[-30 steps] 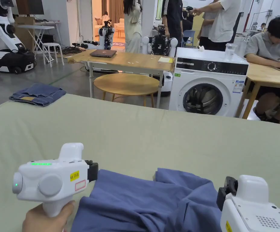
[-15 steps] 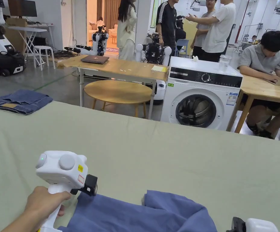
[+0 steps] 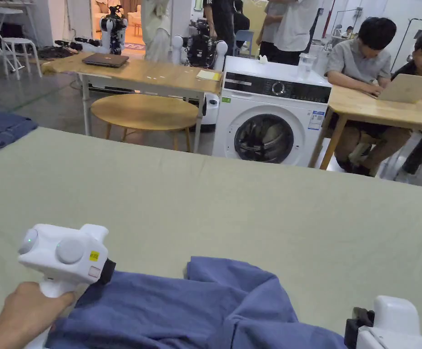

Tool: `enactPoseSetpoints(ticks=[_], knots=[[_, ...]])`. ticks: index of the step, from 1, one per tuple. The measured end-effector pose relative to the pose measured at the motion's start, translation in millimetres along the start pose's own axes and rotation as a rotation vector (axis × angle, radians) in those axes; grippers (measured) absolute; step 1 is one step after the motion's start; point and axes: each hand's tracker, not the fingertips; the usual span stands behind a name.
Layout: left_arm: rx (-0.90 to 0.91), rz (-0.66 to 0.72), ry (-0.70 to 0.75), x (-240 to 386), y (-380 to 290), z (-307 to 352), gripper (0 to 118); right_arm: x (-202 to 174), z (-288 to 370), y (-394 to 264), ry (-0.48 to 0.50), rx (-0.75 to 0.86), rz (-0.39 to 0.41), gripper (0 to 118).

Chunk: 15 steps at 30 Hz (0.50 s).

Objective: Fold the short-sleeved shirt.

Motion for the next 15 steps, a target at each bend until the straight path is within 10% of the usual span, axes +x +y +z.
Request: enactPoseSetpoints(ticks=[2,6,12,15], knots=[[0.04,0.019,-0.014,-3,-7,17,2,13,-10,6,0.032,-0.07,-0.011,7],[0.086,0.043,-0.028,-7,-31,53,2,25,-42,8,0.108,-0.225,0.01,63],[0.121,0.088,-0.036,-14,-63,86,2,10,-98,-20,0.167,-0.45,0.13,66],[0.123,0.105,-0.041,-15,-75,94,2,4,-103,-35,0.198,-0.472,0.085,42]])
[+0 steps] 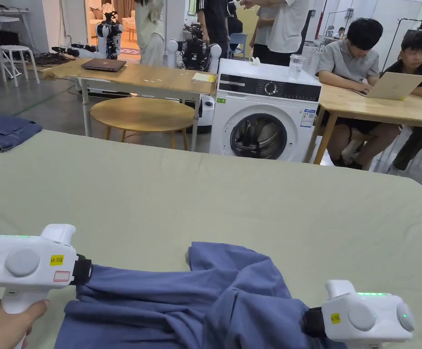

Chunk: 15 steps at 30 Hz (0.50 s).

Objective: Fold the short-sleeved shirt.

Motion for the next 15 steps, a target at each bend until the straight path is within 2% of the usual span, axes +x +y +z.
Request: enactPoseSetpoints(ticks=[1,2,5,9,15], knots=[[-0.002,0.006,0.001,-1,-4,4,2,-3,8,-4,-0.003,0.059,0.001,29],[0.0,0.009,0.002,-1,-7,7,2,-4,10,-6,-0.003,0.075,0.004,4],[0.012,0.004,0.009,0,-8,15,2,-9,24,-8,-0.025,0.1,-0.009,3],[0.066,-0.005,0.023,-1,3,36,2,-7,60,-4,-0.113,0.247,0.025,3],[0.184,-0.027,0.063,-11,39,81,2,6,137,22,-0.169,0.454,0.009,3]])
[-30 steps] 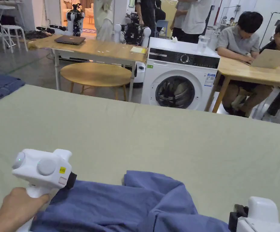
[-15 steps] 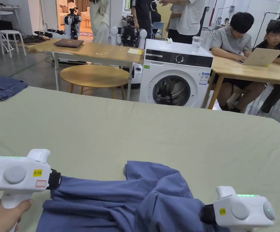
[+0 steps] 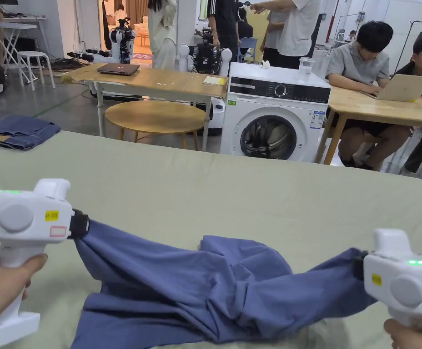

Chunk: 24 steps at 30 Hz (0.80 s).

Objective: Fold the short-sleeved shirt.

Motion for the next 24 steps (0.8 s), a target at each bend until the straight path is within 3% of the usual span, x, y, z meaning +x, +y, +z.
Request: enactPoseSetpoints(ticks=[14,24], knots=[[0.166,-0.027,0.183,-48,145,64,2,36,51,165,-0.146,0.275,0.016,3],[0.234,0.016,0.186,-61,227,72,2,52,41,258,-0.176,0.356,-0.045,3]])
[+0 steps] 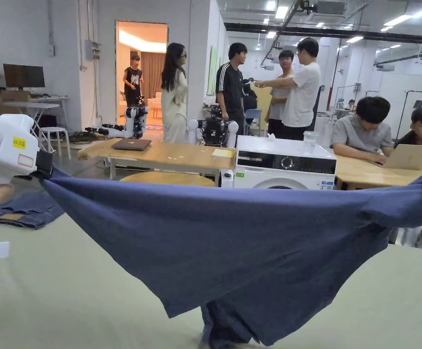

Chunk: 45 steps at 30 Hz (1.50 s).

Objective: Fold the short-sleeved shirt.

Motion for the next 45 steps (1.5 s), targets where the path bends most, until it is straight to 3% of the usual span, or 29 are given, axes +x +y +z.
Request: enactPoseSetpoints(ticks=[9,15,29,38,45], knots=[[0.059,-0.002,0.008,7,48,-8,2,-7,-22,48,-0.021,0.067,-0.004,3],[0.055,-0.013,0.02,8,26,-15,2,-12,-22,25,-0.011,0.062,0.032,3],[-0.065,0.028,-0.057,-18,-157,20,2,0,63,-131,0.006,-0.122,0.125,3],[-0.128,0.066,-0.077,-29,-275,78,2,-3,140,-216,0.033,-0.225,0.122,3],[-0.208,0.114,-0.059,-34,-337,87,2,-5,168,-285,0.035,-0.337,0.113,3]])
